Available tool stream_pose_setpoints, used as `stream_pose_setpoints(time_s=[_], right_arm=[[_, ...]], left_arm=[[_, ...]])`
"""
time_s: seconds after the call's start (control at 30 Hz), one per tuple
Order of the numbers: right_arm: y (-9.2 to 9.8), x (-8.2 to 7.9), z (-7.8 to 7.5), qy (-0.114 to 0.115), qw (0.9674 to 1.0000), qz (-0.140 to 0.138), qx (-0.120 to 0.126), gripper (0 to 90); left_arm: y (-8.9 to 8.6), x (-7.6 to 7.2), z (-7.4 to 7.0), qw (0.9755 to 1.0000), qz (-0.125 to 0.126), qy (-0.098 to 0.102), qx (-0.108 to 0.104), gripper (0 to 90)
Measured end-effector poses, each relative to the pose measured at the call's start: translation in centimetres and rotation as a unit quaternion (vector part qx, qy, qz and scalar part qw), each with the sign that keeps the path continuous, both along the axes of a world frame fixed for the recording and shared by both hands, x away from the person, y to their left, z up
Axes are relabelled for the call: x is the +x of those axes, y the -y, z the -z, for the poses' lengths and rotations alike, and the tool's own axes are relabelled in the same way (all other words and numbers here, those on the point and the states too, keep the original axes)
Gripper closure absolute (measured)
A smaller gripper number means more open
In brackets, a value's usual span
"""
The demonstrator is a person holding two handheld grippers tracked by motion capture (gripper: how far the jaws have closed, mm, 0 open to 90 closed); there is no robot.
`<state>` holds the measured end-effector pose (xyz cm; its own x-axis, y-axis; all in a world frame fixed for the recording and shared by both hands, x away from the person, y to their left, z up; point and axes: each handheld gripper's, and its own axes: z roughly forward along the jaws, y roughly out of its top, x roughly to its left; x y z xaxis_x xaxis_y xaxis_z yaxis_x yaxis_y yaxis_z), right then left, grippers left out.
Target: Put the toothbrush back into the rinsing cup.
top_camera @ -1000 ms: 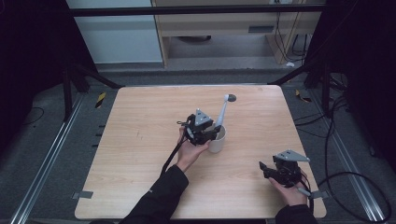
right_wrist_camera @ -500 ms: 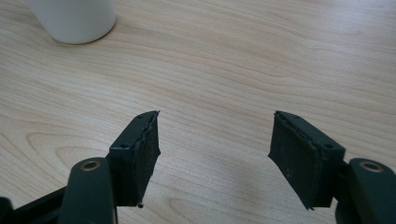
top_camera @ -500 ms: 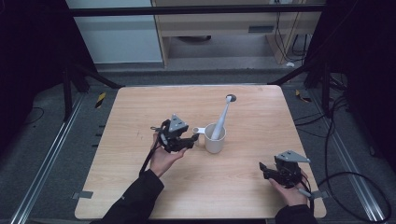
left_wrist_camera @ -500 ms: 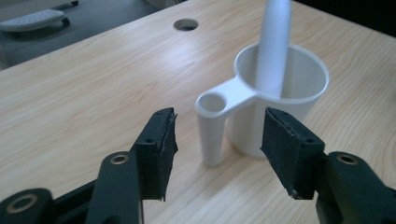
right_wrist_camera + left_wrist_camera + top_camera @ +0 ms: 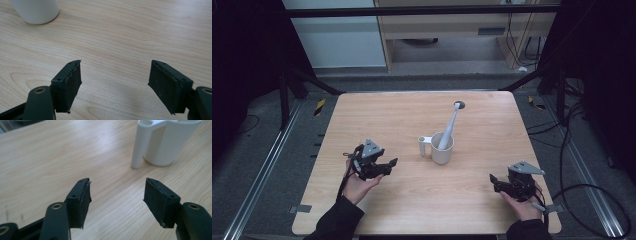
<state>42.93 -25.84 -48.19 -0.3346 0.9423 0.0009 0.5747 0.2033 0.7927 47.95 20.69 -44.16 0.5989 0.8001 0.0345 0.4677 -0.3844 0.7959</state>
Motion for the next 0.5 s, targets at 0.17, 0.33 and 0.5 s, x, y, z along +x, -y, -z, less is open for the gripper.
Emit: stream_pose_setpoints(time_s=[0.17,0.33,0.5], right_arm=[[0.0,0.0,0.0,-0.001,1.0000,0.001,0.002,23.9],[0.0,0.0,0.1,0.001,1.0000,0.001,-0.001,22.3],[0.2,-0.1,0.1,0.003,1.0000,0.007,-0.002,19.7]], left_arm=[[-2.1,-0.6,1.1,0.9997,-0.020,-0.007,0.012,34.1],[-4.2,-1.2,2.0,0.9987,-0.047,-0.018,0.009,33.1],[-6.5,-1.8,2.4,0.9965,-0.080,-0.023,0.014,31.2]])
